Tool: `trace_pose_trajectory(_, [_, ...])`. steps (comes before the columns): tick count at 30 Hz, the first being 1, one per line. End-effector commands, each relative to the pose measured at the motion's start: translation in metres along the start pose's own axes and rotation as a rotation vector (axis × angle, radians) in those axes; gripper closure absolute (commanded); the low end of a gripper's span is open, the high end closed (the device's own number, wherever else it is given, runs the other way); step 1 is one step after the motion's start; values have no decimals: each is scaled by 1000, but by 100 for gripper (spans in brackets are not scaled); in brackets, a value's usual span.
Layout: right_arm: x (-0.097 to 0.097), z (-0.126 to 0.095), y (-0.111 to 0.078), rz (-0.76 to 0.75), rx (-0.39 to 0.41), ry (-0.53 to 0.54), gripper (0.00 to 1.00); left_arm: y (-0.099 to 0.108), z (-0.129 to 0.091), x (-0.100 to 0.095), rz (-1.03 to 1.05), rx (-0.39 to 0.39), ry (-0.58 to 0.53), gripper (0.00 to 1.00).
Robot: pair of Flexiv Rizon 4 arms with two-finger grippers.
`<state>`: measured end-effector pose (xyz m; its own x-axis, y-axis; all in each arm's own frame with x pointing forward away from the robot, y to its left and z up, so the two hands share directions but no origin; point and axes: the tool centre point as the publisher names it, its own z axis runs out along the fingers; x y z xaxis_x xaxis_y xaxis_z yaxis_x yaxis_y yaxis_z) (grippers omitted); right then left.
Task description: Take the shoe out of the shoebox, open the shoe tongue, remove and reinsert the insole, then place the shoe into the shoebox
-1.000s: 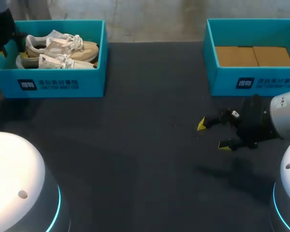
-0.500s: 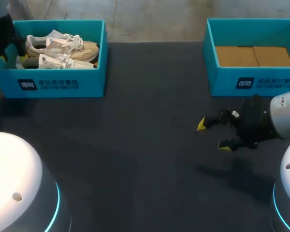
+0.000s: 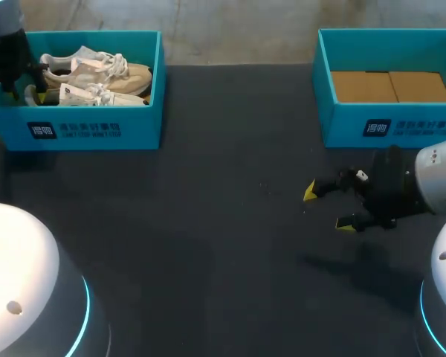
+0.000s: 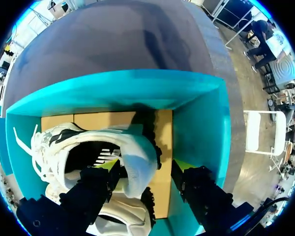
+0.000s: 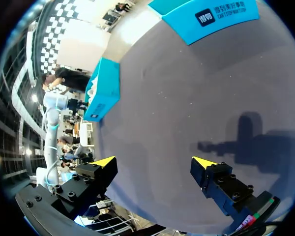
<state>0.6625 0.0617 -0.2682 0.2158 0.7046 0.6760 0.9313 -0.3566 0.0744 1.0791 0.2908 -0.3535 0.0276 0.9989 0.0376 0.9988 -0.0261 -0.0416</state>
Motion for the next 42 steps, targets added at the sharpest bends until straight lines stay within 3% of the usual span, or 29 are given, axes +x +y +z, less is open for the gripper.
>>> trace_pose_trajectory(1, [1,0,-2,2,-3,-5,0,2,9,0,1,1,-3,29])
trace_pose_trajectory(6, [1,0,-2,2,-3,-5,0,0,17,-5,10,11,3,31])
trace_pose_trajectory(10, [1,0,-2,2,-3,-5,0,1,22,-6,14,15,9,38])
trace_pose_trajectory(11, [1,0,-2,2,-3,-5,0,0,23,-6,15,16,9,44])
trace_pose_trajectory(12, [1,0,-2,2,-3,-5,0,0,23,-6,15,15,9,58])
trace_pose_trajectory(18, [1,0,-2,2,-3,-5,0,-2,24,-6,19,14,10,69])
trace_pose_trajectory(19, [1,0,-2,2,-3,-5,0,-3,24,-5,20,16,10,79])
trace_pose_trajectory(20, [1,0,-2,2,-3,-5,0,-3,24,-5,23,17,11,81])
trace_pose_trajectory(21, [1,0,-2,2,-3,-5,0,-3,24,-5,26,19,17,97])
trace_pose_trajectory(22, [1,0,-2,2,-3,-5,0,-3,24,-5,28,20,20,100])
trace_pose_trajectory(31, [1,0,-2,2,-3,-5,0,-5,15,-1,51,20,36,100])
trace_pose_trajectory(42, [1,0,-2,2,-3,-5,0,-12,-31,-4,68,71,51,100])
